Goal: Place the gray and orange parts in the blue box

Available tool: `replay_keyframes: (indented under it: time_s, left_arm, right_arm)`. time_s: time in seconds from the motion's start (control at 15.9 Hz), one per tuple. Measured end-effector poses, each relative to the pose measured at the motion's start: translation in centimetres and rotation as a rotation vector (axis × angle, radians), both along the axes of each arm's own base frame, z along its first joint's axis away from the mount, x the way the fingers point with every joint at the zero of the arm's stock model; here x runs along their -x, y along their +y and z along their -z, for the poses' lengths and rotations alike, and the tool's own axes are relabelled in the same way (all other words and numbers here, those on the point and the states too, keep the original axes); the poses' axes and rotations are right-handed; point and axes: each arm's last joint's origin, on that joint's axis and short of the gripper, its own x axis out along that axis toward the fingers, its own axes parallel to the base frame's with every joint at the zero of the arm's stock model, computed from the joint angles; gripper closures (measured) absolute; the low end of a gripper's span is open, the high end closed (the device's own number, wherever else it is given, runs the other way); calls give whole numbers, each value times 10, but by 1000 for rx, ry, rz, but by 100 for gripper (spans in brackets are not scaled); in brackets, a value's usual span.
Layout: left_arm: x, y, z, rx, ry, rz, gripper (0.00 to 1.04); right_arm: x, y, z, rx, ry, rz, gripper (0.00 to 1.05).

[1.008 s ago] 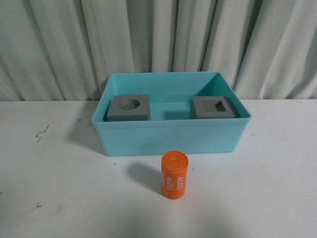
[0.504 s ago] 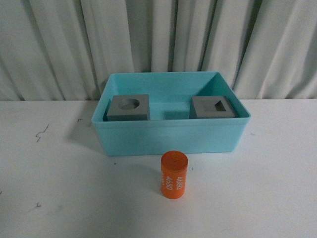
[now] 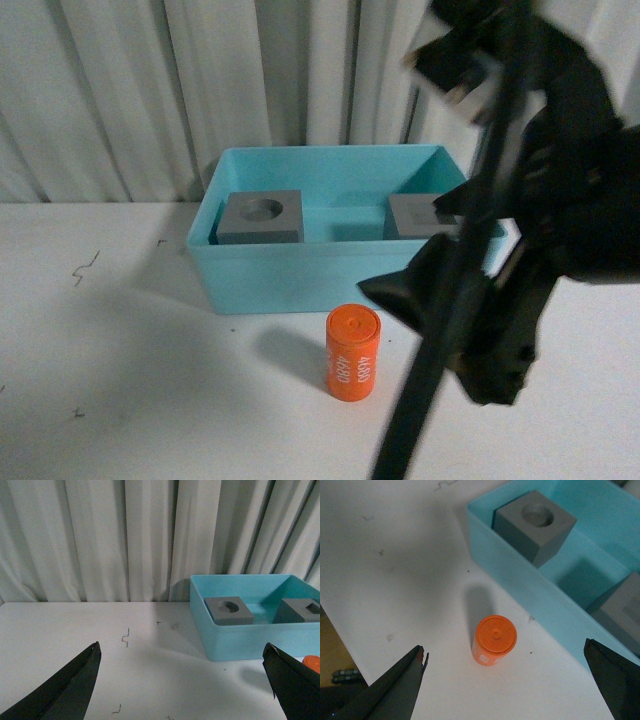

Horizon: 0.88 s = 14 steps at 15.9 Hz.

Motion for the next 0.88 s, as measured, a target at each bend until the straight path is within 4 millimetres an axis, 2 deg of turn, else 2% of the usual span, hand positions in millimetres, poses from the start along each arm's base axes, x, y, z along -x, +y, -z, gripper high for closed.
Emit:
replay_keyframes:
  time_s: [0.19,0.5,0.69,0.88]
  left_arm:
    - [0,0,0,0,0,0,7]
    - [0,0,0,0,0,0,7]
    - [0,0,0,0,0,0,7]
    - [0,0,0,0,0,0,7]
  right_arm:
    - [-12,14,36,60,67,22,6]
    - [-33,36,52,45,84,63,6]
    - [-37,48,69,50,138,77,6]
    - [-42,59,77,53,142,105,6]
